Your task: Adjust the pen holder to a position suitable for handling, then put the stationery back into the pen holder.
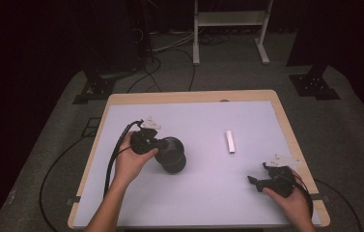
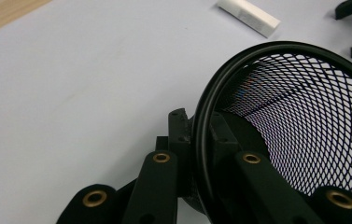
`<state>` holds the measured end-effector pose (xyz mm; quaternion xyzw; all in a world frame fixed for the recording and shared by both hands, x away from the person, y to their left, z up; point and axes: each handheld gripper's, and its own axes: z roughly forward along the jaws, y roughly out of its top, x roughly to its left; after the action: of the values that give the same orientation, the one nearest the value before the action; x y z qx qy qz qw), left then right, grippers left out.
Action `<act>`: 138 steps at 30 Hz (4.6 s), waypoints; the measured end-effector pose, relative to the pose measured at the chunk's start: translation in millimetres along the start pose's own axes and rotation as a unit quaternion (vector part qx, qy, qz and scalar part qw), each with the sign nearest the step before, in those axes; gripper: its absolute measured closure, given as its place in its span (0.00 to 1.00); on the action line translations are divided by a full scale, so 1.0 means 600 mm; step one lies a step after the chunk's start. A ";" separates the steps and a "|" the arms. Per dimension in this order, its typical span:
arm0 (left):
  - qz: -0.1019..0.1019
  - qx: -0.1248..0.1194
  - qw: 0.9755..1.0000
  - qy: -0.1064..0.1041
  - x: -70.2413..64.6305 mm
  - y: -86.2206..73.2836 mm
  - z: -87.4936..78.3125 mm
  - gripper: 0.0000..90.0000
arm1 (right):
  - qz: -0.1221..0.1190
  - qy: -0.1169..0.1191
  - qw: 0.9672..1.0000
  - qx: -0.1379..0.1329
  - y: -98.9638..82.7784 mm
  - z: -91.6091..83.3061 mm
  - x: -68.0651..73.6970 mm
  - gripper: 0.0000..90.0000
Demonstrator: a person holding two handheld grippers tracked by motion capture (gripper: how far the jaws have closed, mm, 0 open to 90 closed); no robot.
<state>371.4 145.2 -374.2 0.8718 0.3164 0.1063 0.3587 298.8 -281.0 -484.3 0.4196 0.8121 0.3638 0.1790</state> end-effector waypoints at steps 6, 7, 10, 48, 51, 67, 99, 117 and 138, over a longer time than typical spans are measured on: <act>0.008 0.005 1.000 -0.012 -0.017 0.003 0.008 0.92 | 0.000 0.000 1.000 0.000 0.000 0.000 0.000 0.19; 0.012 0.005 1.000 -0.011 -0.019 0.003 0.009 0.92 | 0.000 0.000 1.000 0.000 0.000 0.000 0.000 0.19; 0.016 0.008 1.000 -0.016 -0.026 0.004 0.015 0.92 | 0.000 0.000 1.000 0.000 0.000 0.000 0.000 0.19; 0.032 0.048 0.996 -0.065 -0.075 0.012 0.080 0.92 | -0.003 0.000 1.000 0.000 0.000 0.000 0.000 0.19; 0.032 0.049 0.996 -0.065 -0.074 0.012 0.082 0.92 | -0.003 0.000 1.000 0.000 0.000 0.000 0.000 0.19; 0.025 0.004 0.997 -0.074 -0.064 0.013 0.053 0.66 | -0.001 0.000 1.000 0.000 0.000 0.000 0.000 0.19; -0.001 -0.030 0.999 -0.035 -0.029 -0.046 -0.061 0.52 | -0.001 0.000 1.000 0.000 0.000 0.000 0.000 0.19; -0.009 -0.016 1.000 0.005 -0.010 -0.133 -0.067 0.36 | -0.001 0.000 1.000 0.000 0.000 0.000 0.000 0.19; -0.031 0.019 0.998 0.054 0.004 -0.215 -0.041 0.16 | -0.002 0.000 1.000 0.001 0.000 0.000 0.000 0.19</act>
<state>301.5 230.5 -445.8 0.8612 0.3644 0.1354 0.3273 298.9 -281.0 -484.1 0.4181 0.8136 0.3620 0.1797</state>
